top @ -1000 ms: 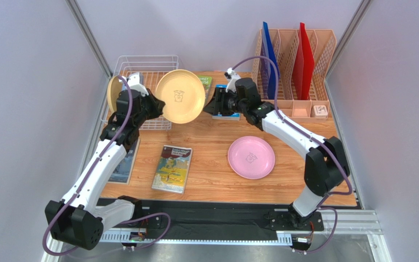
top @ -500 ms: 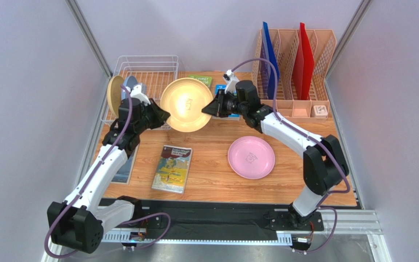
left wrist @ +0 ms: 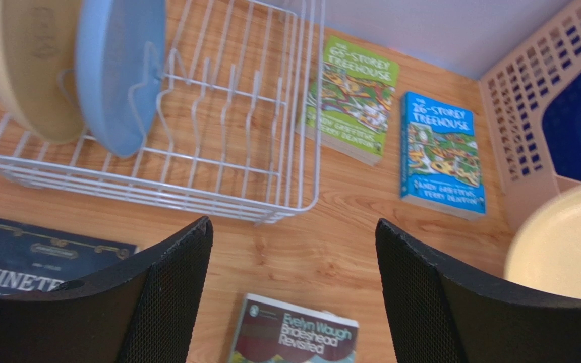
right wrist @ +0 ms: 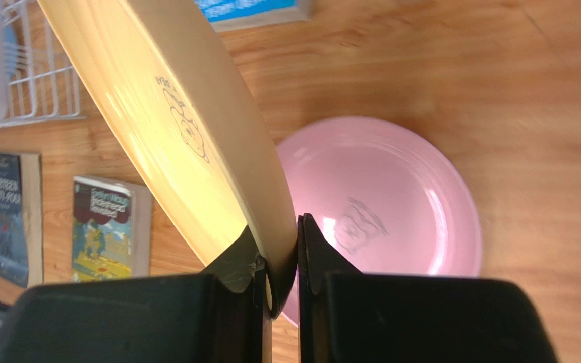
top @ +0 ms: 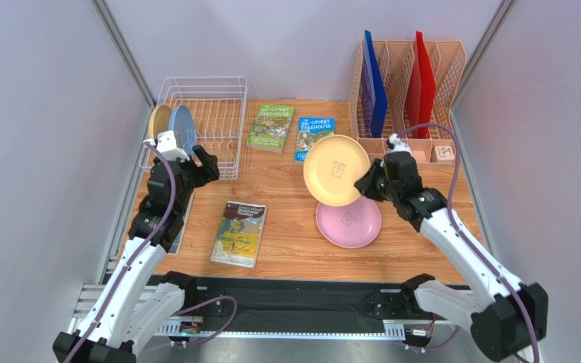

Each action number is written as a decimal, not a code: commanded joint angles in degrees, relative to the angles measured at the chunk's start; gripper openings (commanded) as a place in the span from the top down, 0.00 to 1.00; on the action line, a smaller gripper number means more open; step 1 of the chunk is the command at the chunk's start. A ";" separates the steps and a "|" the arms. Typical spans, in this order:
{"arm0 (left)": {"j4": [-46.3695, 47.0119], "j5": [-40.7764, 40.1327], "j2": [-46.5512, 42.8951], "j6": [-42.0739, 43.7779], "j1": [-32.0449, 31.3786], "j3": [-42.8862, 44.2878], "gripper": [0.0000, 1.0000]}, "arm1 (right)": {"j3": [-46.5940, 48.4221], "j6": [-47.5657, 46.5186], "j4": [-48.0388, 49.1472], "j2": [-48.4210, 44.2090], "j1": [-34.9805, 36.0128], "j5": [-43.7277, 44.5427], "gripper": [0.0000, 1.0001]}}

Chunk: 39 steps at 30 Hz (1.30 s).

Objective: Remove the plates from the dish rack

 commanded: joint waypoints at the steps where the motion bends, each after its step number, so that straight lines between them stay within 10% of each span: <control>1: 6.93 -11.15 -1.73 7.40 -0.04 -2.44 0.16 | -7.08 7.87 -9.99 -10.96 -1.07 5.41 1.00; 9: 5.88 -12.57 0.29 7.68 -0.04 -1.12 0.16 | -13.52 13.69 -16.94 -21.81 -1.07 7.88 1.00; 25: 7.64 -15.65 -1.11 8.82 -0.04 -3.85 0.16 | -19.85 13.78 -6.83 -13.46 -1.16 2.61 0.93; 33: 7.90 -16.96 -0.68 8.91 -0.04 -3.67 0.13 | -19.77 13.43 -6.65 -13.19 -1.07 1.29 0.36; 39: 9.49 -20.21 1.61 9.96 0.04 -2.53 0.09 | -16.78 10.71 -11.31 -13.90 -1.07 3.48 0.25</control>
